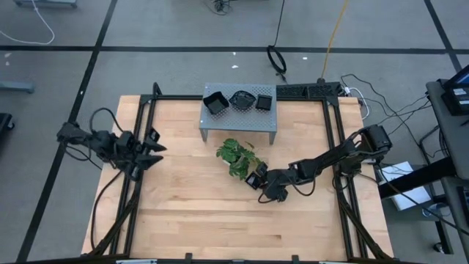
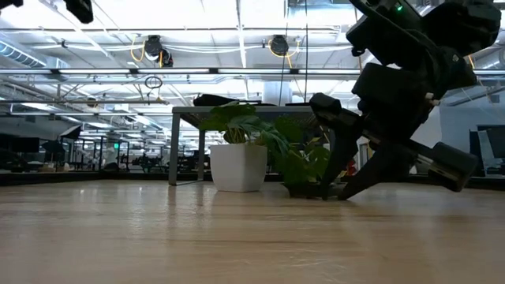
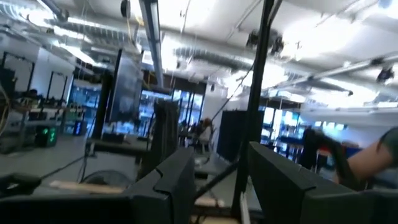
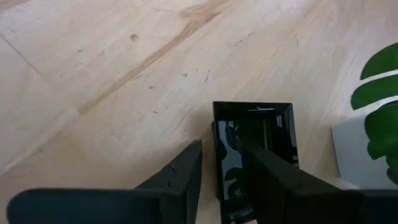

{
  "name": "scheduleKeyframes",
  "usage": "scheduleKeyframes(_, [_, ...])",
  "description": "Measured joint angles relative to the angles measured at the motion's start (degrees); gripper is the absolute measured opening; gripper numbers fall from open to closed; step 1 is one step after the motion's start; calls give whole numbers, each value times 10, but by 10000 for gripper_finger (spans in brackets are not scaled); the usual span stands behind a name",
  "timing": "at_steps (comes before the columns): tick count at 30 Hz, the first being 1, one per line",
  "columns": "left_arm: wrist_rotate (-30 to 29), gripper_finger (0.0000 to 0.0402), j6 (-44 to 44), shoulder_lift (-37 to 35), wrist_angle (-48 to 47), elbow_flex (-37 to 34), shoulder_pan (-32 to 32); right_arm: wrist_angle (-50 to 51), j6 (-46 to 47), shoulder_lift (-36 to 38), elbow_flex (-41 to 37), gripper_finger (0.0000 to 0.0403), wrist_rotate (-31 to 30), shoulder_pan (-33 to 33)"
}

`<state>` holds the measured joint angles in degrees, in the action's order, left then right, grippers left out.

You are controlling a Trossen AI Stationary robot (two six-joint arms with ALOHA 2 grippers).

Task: Pick & Place Mini shaped plates
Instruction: Stack the square plate on top of the stacked square plates on the shelf

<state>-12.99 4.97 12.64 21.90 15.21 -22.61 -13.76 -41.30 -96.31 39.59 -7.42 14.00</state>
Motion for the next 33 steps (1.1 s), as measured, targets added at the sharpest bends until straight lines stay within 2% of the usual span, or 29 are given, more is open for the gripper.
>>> scheduleKeyframes(5, [-6, 152, -2, 1, -13, -27, 0, 2, 0, 0, 0, 80, 0, 0])
scheduleKeyframes(9, [-6, 152, 2, 1, -22, -47, 0, 4, 3, -1, -1, 33, -1, 0])
scheduleKeyframes(12, [-6, 152, 2, 1, -64, -52, 0, 4, 33, -1, -1, 5, -6, 0])
scheduleKeyframes(14, [-9, 152, 24, 1, -78, -59, 0, 4, 65, 0, -1, 7, -7, -1])
scheduleKeyframes(20, [-81, 152, 66, 1, -75, -85, 0, 8, 126, 34, -2, 2, -12, 0])
scheduleKeyframes(25, [-133, 152, 88, 1, -71, -107, 1, 34, 149, 103, -2, 1, -37, 0])
scheduleKeyframes(30, [-157, 152, 87, 1, -34, -143, 2, 78, 181, 188, -2, 1, -84, 0])
scheduleKeyframes(33, [-160, 152, 88, 1, -44, -145, 2, 88, 194, 237, -2, 1, -113, -2])
